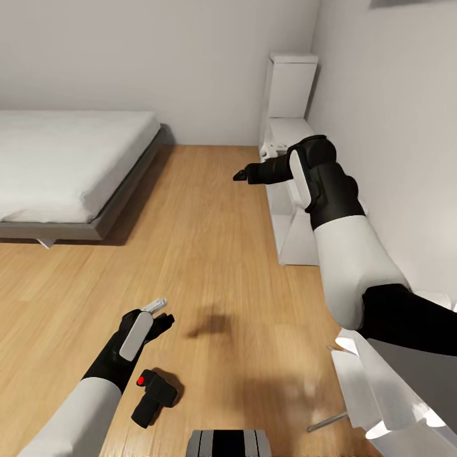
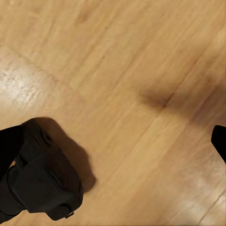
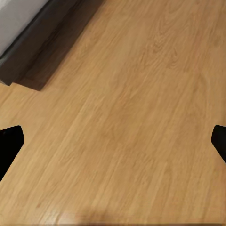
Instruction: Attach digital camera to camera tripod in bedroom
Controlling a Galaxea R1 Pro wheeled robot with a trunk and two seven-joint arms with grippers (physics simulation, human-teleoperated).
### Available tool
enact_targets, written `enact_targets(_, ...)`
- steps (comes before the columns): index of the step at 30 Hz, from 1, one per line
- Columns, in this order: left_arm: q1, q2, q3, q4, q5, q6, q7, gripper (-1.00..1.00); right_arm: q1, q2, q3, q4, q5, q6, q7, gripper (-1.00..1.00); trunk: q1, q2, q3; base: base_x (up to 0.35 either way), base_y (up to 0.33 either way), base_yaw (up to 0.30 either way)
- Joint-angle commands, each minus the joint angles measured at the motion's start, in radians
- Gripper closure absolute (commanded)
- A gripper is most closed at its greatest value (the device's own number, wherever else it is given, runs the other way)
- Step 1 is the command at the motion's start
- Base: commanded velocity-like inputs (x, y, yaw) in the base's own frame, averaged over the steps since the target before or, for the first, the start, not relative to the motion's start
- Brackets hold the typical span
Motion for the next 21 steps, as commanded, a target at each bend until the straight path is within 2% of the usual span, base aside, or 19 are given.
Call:
enact_targets(1,0.0,0.0,-0.002,-0.001,0.01,-0.001,0.01,-1.0,-0.001,0.0,0.0,0.001,0.01,0.003,0.007,-1.0,0.0,-0.001,-0.005,0.0,0.0,0.0)
enact_targets(9,0.0,0.0,-0.002,-0.001,0.011,-0.006,0.011,-1.0,-0.001,0.0,0.0,0.045,0.009,0.003,0.005,-1.0,0.004,-0.003,-0.036,0.0,0.0,0.0)
enact_targets(21,0.0,-0.001,-0.002,-0.001,0.01,-0.008,0.012,-1.0,-0.001,0.0,-0.003,0.057,0.009,0.003,0.004,-1.0,0.009,-0.005,-0.082,0.0,0.0,0.0)
